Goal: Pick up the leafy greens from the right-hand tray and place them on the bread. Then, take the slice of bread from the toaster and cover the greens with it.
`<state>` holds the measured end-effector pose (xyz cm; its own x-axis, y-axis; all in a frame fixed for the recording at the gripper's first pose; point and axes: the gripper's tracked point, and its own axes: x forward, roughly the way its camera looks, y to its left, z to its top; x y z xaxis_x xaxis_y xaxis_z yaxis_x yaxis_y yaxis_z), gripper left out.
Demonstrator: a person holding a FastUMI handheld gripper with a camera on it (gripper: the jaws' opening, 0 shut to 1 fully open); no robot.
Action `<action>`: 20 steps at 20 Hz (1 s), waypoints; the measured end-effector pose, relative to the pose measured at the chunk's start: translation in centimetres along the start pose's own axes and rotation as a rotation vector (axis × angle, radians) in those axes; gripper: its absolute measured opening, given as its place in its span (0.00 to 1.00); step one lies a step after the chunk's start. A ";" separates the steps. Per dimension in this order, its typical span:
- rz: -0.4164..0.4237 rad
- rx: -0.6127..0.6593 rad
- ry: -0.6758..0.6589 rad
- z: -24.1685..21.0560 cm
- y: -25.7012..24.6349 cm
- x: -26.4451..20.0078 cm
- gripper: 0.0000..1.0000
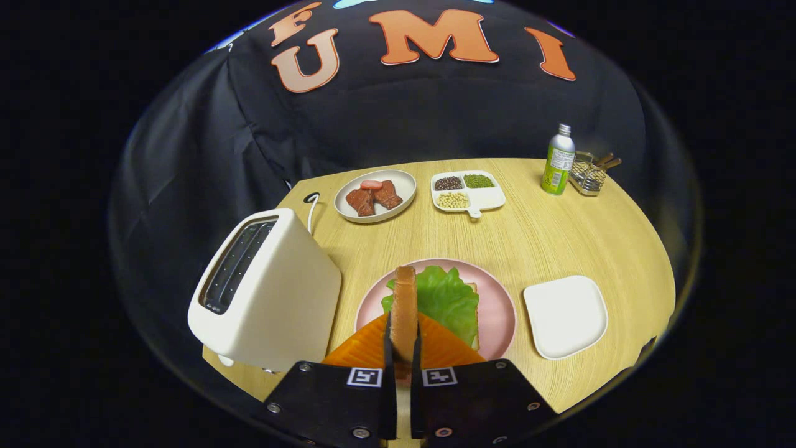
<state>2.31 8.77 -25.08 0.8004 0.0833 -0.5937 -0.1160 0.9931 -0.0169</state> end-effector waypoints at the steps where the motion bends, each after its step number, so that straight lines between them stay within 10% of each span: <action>1: -0.009 0.005 0.001 0.0 -0.3 0.0 0.10; 20: -0.192 0.008 0.056 -1.0 -6.0 0.7 0.78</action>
<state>2.98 2.81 -26.22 0.7736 -0.1116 -0.6238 0.0402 0.9910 -0.1275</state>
